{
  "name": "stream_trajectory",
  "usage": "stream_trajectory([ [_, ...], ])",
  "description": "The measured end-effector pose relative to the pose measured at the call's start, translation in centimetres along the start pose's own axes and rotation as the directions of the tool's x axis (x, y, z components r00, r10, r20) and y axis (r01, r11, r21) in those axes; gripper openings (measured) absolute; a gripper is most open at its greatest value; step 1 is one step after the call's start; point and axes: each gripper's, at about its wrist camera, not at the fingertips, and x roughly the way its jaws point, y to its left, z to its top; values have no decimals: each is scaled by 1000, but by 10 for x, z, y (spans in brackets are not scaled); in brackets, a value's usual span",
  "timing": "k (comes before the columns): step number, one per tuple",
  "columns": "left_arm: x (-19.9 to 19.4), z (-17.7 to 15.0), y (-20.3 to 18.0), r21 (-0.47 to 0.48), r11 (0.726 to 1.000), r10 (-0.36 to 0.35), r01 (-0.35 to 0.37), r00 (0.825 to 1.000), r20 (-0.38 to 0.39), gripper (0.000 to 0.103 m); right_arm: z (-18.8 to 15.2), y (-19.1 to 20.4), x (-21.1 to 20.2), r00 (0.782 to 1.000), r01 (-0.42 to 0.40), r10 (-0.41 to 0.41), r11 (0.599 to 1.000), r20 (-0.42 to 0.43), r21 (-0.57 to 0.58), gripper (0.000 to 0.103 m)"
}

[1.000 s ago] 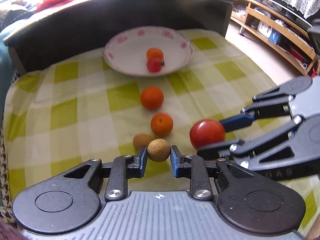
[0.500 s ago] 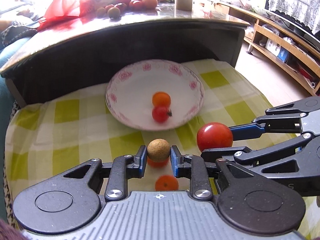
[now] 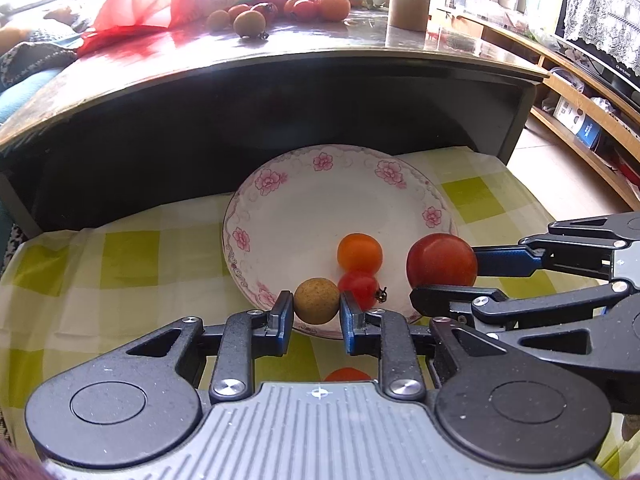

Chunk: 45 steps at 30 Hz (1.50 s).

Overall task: Organize fruits
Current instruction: 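Carry both fruits into the white plate and open both tools, then withdraw both tools from the plate toward the remaining fruits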

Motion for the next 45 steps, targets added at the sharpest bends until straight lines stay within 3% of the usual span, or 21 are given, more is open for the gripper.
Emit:
stream_trajectory([
  [11,10,0,0,0,1000,11,-11,1000,-7,32,-1,-4,14,1000,24,-24,1000,-8,-19,42],
  [27,-11,6,7,-25,1000,16,-15,999,47,51,5,-6,2,998,31,-30,999,51,-15,43],
  [45,-30,-10,7,-12,999,32,-32,999,36,51,-3,10,-11,999,-15,16,1000,29,-17,43],
])
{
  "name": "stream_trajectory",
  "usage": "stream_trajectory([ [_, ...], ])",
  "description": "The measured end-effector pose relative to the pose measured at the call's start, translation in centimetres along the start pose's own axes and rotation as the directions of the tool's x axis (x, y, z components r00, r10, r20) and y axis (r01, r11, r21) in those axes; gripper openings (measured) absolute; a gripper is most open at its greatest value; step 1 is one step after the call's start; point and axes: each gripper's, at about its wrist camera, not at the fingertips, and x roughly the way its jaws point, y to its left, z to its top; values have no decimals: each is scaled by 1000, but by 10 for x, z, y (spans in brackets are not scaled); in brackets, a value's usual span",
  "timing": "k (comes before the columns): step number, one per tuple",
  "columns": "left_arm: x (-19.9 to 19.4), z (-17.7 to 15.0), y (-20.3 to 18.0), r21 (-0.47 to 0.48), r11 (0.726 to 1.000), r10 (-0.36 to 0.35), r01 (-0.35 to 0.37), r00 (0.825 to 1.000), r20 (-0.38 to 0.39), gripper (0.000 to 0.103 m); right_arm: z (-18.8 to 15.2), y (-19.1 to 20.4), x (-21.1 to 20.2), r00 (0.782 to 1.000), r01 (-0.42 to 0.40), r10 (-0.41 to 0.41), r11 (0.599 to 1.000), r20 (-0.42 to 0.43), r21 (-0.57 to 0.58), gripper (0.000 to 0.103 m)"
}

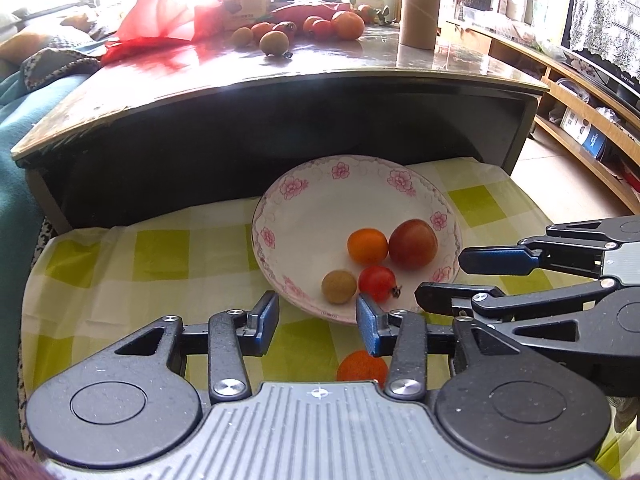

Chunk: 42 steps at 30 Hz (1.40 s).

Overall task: Organize fruits
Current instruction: 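Withdraw both tools from the plate toward the remaining fruits, then grasp the elongated red tomato with the left tool while the right tool grasps a small mandarin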

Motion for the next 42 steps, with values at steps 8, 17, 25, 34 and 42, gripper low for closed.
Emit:
stream_trajectory([
  [8,-12,-13,3,1,1000,13,-13,1000,-21,51,-10,16,-6,1000,-21,20,999,-21,-35,43],
  [17,-22,-25,6,-4,1000,21,-21,999,-30,50,-16,26,-11,999,-39,37,998,-31,-50,43],
  [25,-35,-41,12,2,1000,28,-27,998,-51,51,-25,42,-14,994,-91,87,993,-63,-72,43],
  [34,-42,-77,26,48,998,42,-36,990,-138,58,-46,73,-4,979,-166,144,974,-143,-155,43],
  [42,-36,-90,32,75,996,56,-43,983,-177,58,-49,72,7,977,-157,133,978,-165,-140,43],
])
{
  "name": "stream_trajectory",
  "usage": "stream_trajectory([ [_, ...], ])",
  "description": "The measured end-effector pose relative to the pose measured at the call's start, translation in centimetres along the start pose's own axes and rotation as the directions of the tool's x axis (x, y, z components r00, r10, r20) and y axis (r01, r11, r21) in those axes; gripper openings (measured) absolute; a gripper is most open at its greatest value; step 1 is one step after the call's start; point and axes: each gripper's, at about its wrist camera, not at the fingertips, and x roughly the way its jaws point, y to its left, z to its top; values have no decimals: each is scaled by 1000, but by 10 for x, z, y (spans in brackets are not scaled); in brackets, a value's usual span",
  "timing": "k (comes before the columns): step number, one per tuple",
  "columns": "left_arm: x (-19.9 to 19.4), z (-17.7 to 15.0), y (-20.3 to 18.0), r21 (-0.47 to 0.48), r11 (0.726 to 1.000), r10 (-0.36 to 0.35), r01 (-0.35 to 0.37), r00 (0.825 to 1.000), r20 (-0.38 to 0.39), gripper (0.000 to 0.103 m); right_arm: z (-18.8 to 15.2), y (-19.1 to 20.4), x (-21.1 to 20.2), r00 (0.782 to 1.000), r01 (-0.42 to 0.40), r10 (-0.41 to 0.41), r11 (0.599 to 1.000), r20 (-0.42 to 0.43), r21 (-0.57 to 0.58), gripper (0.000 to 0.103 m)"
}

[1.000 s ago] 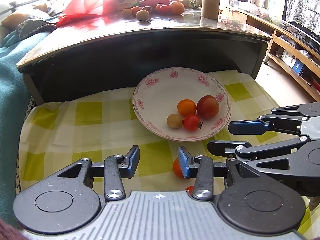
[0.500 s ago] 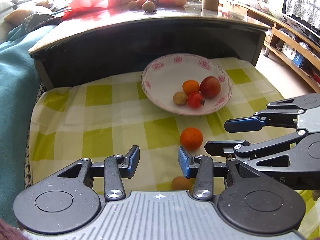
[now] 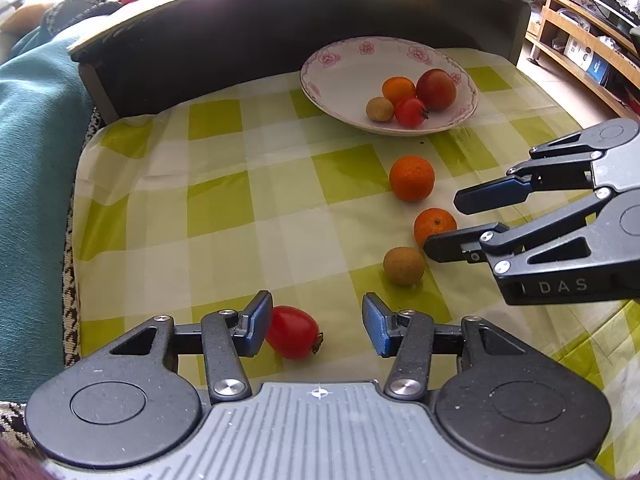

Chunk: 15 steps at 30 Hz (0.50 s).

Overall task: Organize fruits
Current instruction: 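Grasp the elongated red tomato with the left tool while the right tool grasps a small mandarin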

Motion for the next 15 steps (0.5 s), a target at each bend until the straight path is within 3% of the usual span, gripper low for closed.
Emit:
stream_trajectory([
  [8,11,-5,9,-3,999,34,-34,999,-8,60,4,-1,9,1000,-15,15,1000,-5,-12,43],
  [15,16,-9,15,-26,1000,14,-14,1000,-26,52,5,-6,10,999,-42,42,999,-19,12,43],
])
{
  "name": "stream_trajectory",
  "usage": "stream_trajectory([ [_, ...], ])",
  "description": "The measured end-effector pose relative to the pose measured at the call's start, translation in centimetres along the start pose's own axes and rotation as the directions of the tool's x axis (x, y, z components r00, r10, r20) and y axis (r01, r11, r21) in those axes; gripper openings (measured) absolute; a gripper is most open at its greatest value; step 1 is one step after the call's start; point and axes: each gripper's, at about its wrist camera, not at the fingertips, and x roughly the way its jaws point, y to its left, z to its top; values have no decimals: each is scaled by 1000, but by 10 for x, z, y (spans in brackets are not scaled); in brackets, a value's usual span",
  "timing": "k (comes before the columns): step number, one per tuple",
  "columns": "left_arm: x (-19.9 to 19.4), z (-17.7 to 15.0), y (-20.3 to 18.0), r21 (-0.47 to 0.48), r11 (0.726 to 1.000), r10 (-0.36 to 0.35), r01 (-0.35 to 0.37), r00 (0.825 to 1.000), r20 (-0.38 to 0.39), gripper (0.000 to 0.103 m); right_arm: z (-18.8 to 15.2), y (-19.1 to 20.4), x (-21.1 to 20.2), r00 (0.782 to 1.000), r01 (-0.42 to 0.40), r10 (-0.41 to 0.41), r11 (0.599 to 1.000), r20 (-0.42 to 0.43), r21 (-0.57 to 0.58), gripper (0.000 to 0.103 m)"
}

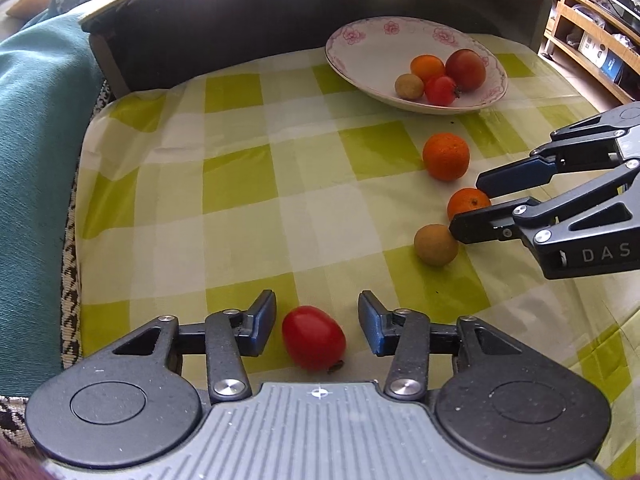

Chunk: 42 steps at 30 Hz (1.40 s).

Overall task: Organize fruits
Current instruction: 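Grasp the elongated red tomato with the left tool while the right tool grasps a small mandarin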

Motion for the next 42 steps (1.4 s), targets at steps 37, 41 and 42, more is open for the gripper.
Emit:
stream_trajectory([
  [37,-2,-5,-29,50,994,-100,98,995,31,41,-18,-1,-10,999,10,-13,996,-36,-88,31],
  [41,-3,-6,-31,65,993,-97,95,995,27,43,-21,-1,-8,999,13,-16,996,-42,-87,31],
  [42,-3,-7,-31,66,993,-98,96,995,27,44,-22,-2,-7,999,12,-15,997,-38,-81,31],
])
